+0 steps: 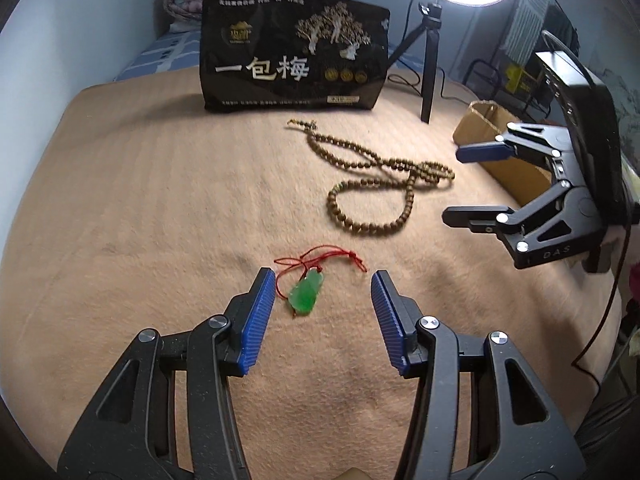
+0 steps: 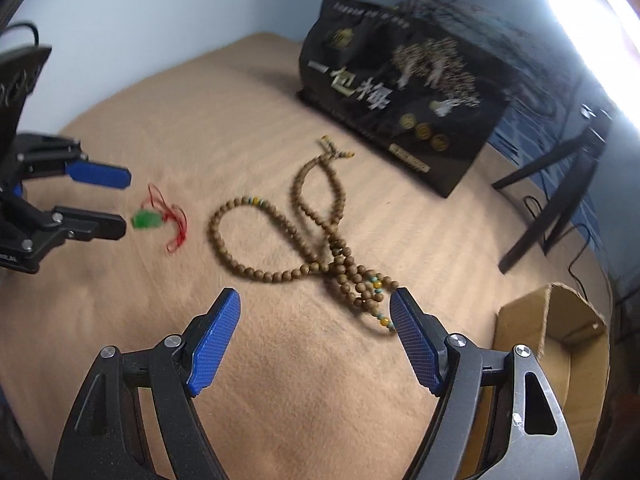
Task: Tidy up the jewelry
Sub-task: 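Move the left tool to the green jade pendant while the right tool moves to the wooden beads, then grasp the jade pendant with the left tool while the right tool grasps the wooden bead strand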
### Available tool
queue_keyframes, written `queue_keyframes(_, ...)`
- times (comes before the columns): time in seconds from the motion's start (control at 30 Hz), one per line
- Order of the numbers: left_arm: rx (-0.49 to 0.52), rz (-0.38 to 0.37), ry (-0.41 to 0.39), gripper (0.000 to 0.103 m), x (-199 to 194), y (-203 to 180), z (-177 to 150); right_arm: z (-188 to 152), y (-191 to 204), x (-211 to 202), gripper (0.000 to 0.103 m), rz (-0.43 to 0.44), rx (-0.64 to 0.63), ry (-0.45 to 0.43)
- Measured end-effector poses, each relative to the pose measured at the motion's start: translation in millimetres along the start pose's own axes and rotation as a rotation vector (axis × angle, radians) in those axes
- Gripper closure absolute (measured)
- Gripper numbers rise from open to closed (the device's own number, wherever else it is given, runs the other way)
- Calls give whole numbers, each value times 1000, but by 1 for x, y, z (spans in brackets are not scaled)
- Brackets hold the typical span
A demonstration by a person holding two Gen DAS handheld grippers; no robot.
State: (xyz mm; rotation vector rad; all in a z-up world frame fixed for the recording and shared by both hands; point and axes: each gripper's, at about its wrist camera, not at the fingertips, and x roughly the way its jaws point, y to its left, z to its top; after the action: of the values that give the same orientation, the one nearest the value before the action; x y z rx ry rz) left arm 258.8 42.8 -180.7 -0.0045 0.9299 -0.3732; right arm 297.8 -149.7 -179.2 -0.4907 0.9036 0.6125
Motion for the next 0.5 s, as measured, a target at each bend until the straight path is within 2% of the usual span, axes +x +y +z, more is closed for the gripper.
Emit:
queue_keyframes(0.07,7,2,8,51,4,1,-2,0,3,8,26,-12,-30,17)
queue_keyframes(0.17,11,1,19,58,10,3,-4,0,4,17,26,-28,-57,32)
queue_keyframes(0.37,39,9,30,59,21,2,-5,8,1,33,26,-40,-68,35)
queue_keyframes(0.5,49,16,33,65,27,3,-5,15,-1,40,26,-38,-74,30)
